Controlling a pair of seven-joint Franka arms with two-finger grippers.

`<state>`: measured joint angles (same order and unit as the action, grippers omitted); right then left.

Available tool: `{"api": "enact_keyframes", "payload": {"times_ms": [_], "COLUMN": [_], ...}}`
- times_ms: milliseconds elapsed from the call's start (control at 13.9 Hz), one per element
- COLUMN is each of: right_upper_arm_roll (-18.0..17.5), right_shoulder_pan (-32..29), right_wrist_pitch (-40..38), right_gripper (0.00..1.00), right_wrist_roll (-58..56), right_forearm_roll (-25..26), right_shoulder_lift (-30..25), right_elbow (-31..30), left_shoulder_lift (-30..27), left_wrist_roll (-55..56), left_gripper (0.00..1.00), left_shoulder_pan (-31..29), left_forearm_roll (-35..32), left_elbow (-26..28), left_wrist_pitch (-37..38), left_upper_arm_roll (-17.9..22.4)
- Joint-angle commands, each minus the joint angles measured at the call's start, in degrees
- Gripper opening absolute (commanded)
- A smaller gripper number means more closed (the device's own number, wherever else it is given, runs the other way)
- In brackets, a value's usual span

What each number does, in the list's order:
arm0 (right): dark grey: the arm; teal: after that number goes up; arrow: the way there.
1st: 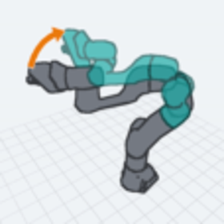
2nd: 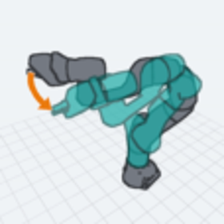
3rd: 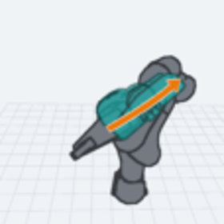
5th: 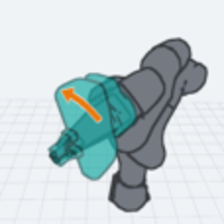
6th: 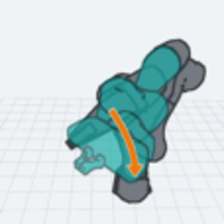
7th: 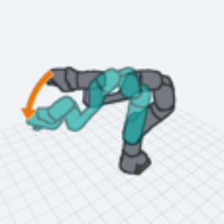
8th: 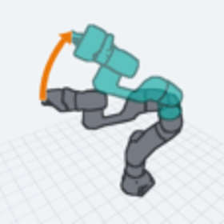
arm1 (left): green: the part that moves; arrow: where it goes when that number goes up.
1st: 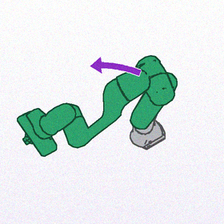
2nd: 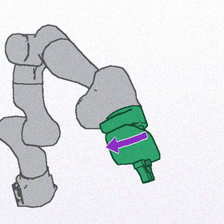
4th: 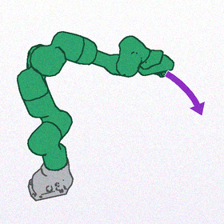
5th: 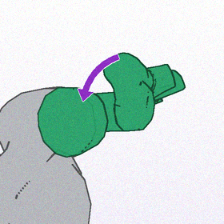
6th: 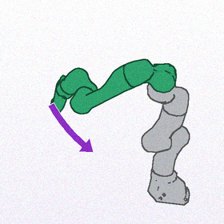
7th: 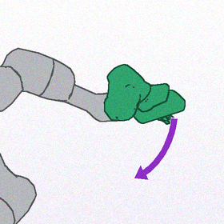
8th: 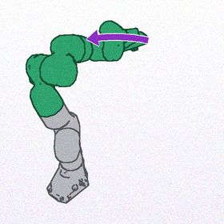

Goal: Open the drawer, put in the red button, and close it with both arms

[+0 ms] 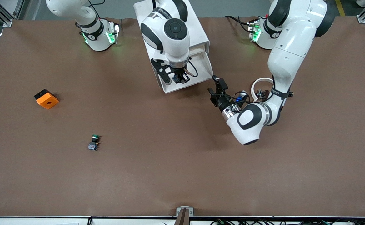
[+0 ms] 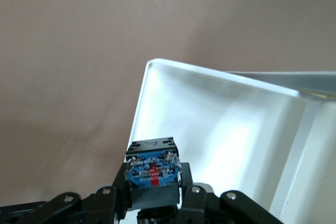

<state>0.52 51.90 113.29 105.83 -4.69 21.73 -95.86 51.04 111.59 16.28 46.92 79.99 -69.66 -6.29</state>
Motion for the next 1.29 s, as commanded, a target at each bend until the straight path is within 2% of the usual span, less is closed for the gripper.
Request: {"api": "enact_keyframes", "payload": {"times_ms": [0,430,717,932,1219], "right_upper_arm_roll": [0.7,0.7,0.7,0.7,0.7], "right_shoulder_pan": [1.6,3.1,3.4,4.0,4.7], "right_wrist_pitch": [0.2,1.8,2.0,2.0,1.9], "right_gripper": [0.00,0.00,0.00,0.00,0.00], "right_wrist_roll": [1.9,3.2,3.4,4.9,5.1], "right_forearm_roll": [-0.4,-0.7,-0.9,-0.9,-1.0], "right_shoulder_lift": [1.6,3.7,4.0,4.0,4.0], "right_elbow": [0.8,0.8,0.9,1.2,2.0], "left_shoulder_lift": [-0.9,-4.6,-8.6,-11.1,-14.7], "left_wrist_roll": [-6.7,-34.5,-50.3,-54.8,-57.3], "left_gripper": [1.00,1.00,1.00,1.00,1.00], "left_shoulder_pan": [-2.0,-3.3,-2.5,-2.0,-1.6], "left_forearm_roll": [-2.9,-12.8,-18.3,-24.3,-25.8], "left_elbow": [-3.7,-6.7,-7.4,-7.0,-6.0], "left_wrist_pitch": [0.7,0.4,-6.1,-14.7,-22.4], "left_upper_arm_roll": [0.0,0.1,0.1,-1.1,-2.6]}}
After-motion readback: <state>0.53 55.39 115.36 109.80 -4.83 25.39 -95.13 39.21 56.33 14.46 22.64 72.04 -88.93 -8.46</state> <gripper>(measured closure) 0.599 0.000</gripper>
